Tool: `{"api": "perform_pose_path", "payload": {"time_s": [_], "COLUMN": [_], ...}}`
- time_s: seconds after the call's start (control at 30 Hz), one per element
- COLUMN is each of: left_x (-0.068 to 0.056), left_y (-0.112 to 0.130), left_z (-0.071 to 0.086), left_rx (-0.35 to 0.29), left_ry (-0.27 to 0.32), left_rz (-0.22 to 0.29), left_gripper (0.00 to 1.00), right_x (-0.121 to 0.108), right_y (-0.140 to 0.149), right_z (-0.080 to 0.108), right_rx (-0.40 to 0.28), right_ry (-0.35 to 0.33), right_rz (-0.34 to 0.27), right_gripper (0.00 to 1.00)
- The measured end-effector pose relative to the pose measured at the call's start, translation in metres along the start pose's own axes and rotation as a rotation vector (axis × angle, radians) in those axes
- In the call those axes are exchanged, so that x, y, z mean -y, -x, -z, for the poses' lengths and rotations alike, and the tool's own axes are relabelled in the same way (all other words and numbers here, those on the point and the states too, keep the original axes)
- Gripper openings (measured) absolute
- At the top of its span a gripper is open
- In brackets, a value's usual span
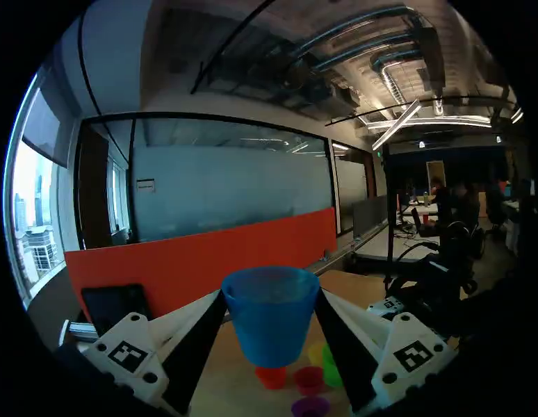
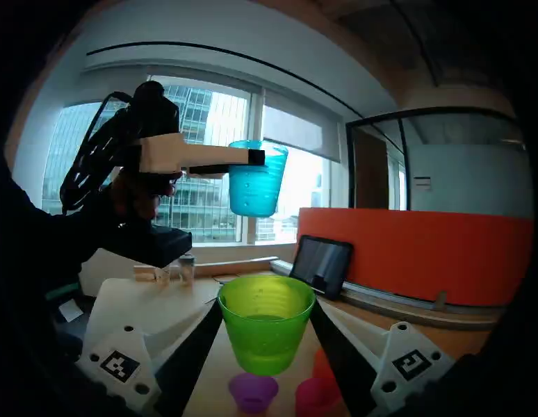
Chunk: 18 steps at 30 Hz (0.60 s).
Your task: Pour water
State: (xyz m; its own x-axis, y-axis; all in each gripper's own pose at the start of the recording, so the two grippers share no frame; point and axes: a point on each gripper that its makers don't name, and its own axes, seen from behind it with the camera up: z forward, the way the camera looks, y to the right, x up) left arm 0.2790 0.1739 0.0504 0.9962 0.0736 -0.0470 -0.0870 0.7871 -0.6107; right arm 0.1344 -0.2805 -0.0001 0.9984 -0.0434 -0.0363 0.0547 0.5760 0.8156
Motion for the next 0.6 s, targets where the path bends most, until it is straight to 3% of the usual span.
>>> {"api": "perform_pose_path", "payload": {"time_s": [0.27, 0.6], "left_x": [0.009, 0.018], "left_y": [0.018, 0.06], "left_z": [0.005, 0.017], "left_rx": [0.023, 0.064], "left_ry": [-0.017, -0.03], "left_rz": [-0.018, -0.008], "left_gripper": [0.87, 0.87], "right_x": [-0.002, -0.01], "right_y": [0.003, 0.013], "right_z": [0.003, 0.013], "right_rx": [0.015, 0.066], "right_ry": [0.003, 0.011], "right_rz": [-0.007, -0.007], "right_gripper": [0.91, 0.91]}}
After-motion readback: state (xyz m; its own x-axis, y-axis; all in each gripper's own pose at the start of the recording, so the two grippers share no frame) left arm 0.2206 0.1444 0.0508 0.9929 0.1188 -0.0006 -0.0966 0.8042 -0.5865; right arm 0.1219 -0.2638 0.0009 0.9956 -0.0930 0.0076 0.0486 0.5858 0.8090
